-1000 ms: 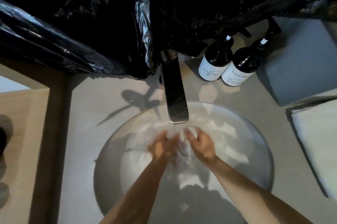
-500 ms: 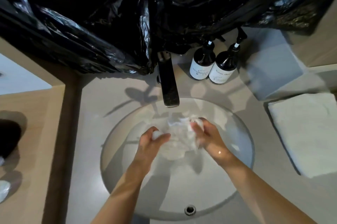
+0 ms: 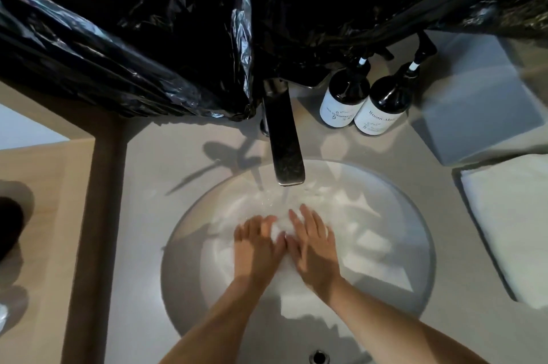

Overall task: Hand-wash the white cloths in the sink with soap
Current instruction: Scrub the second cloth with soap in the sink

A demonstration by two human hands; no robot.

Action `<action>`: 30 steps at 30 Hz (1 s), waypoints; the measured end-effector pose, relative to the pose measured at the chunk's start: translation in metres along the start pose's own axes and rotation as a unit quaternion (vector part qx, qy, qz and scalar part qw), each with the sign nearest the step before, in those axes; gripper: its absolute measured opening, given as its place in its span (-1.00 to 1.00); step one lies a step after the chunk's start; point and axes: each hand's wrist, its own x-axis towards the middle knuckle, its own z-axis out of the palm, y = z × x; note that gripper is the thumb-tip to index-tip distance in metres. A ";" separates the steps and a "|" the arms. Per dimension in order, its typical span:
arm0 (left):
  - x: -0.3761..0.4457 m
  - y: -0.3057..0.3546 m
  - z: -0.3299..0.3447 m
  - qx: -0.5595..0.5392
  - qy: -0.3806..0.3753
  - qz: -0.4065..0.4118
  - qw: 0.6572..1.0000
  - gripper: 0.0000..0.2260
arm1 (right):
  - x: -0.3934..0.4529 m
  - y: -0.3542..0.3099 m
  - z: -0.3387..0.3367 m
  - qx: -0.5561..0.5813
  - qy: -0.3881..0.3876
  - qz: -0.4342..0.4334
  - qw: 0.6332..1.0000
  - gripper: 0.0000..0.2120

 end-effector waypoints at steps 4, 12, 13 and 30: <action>0.010 -0.002 0.019 0.037 -0.064 -0.072 0.995 -0.49 | 0.008 0.001 0.013 -0.007 0.025 0.016 1.000 -0.54; 0.041 0.001 0.013 -0.077 -0.016 -0.150 0.986 -0.64 | 0.048 0.007 0.004 -0.023 0.030 -0.013 0.999 -0.75; 0.043 0.003 0.006 -0.134 -0.026 -0.176 0.975 -0.69 | 0.050 0.009 -0.001 -0.004 0.029 -0.024 0.999 -0.75; -0.005 0.043 -0.093 -0.243 0.049 0.063 0.967 -0.61 | -0.010 -0.003 -0.128 0.167 0.219 -0.185 0.943 -0.74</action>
